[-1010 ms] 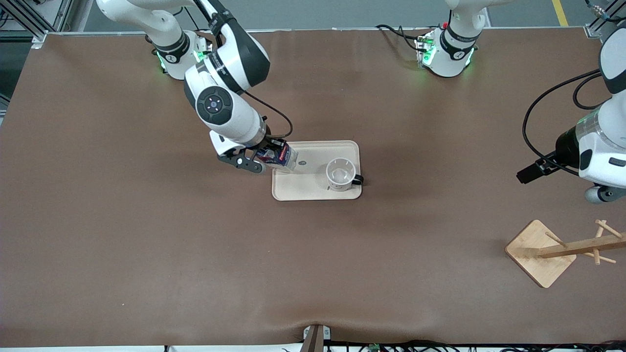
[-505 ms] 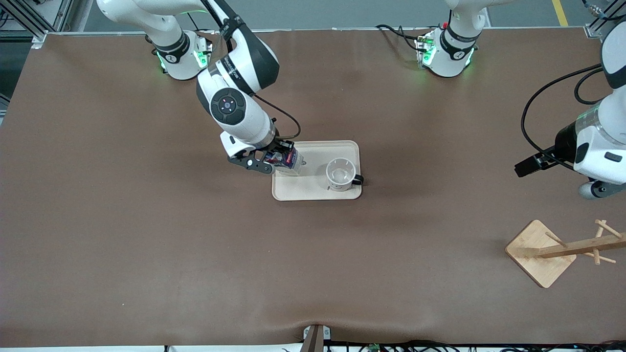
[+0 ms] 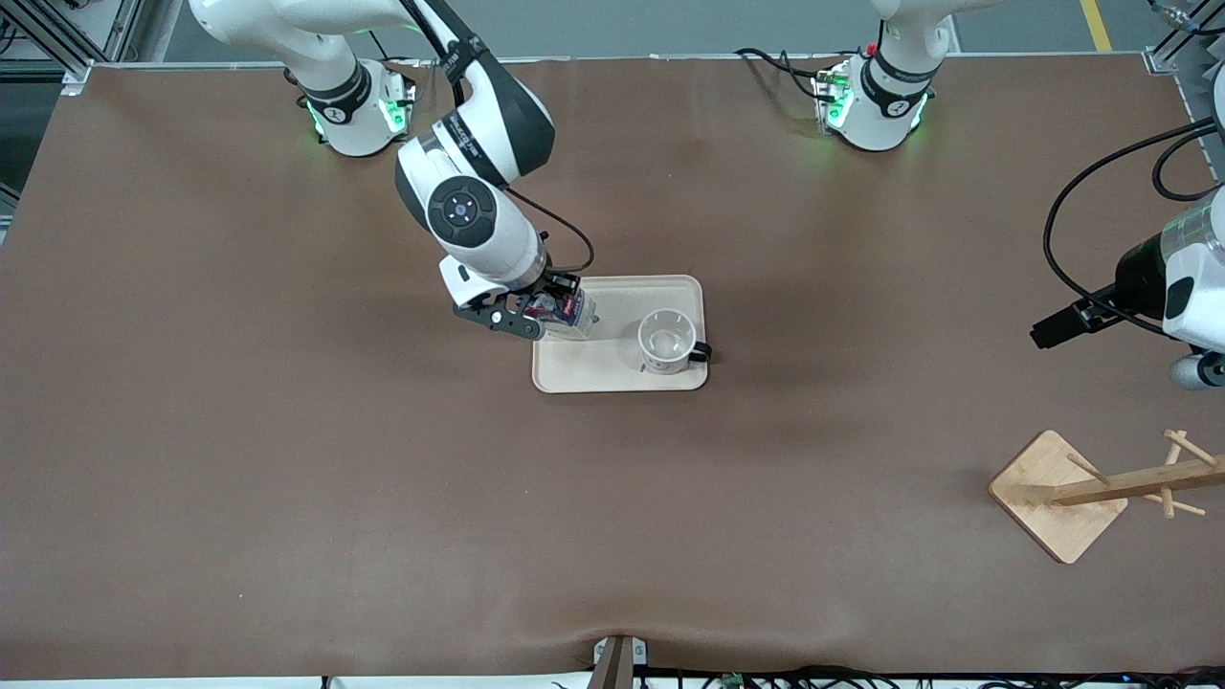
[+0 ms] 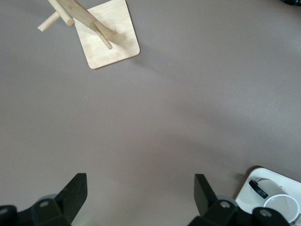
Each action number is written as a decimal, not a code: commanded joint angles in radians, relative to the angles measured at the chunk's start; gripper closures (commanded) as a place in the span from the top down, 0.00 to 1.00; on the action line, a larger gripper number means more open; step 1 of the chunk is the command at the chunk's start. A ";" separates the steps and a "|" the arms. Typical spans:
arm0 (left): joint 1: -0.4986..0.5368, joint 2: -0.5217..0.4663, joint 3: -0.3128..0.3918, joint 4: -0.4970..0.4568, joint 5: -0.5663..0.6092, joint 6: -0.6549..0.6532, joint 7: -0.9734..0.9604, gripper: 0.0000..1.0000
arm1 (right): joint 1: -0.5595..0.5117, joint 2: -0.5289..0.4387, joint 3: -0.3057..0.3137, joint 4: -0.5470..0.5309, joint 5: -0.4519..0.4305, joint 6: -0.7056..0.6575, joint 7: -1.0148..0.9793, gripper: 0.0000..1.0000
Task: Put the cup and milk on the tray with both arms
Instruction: 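Move the milk carton with the right gripper over the tray beside the cup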
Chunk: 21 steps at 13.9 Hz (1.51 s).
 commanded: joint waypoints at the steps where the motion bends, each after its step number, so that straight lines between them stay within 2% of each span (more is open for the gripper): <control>1: 0.007 -0.028 -0.007 0.011 -0.020 -0.030 0.021 1.00 | 0.026 0.031 -0.014 0.026 -0.032 -0.005 0.032 1.00; 6: 0.007 -0.043 -0.009 0.009 -0.019 -0.059 0.026 1.00 | 0.026 0.026 -0.012 0.030 -0.030 -0.015 0.042 1.00; 9: 0.006 -0.043 -0.015 0.009 -0.019 -0.062 0.026 1.00 | 0.027 0.028 -0.012 0.068 -0.030 -0.078 0.045 1.00; 14: 0.006 -0.043 -0.016 0.009 -0.019 -0.066 0.026 1.00 | 0.018 0.026 -0.014 0.102 -0.032 -0.089 0.059 1.00; 16: 0.003 -0.042 -0.016 0.009 -0.019 -0.066 0.027 1.00 | 0.012 0.023 -0.015 0.186 -0.033 -0.115 0.056 1.00; 18: 0.000 -0.042 -0.016 0.009 -0.019 -0.066 0.029 1.00 | 0.000 0.032 -0.018 0.306 -0.042 -0.233 0.056 1.00; 21: -0.002 -0.042 -0.018 0.009 -0.019 -0.066 0.029 1.00 | -0.073 0.025 -0.017 0.403 -0.075 -0.414 0.056 1.00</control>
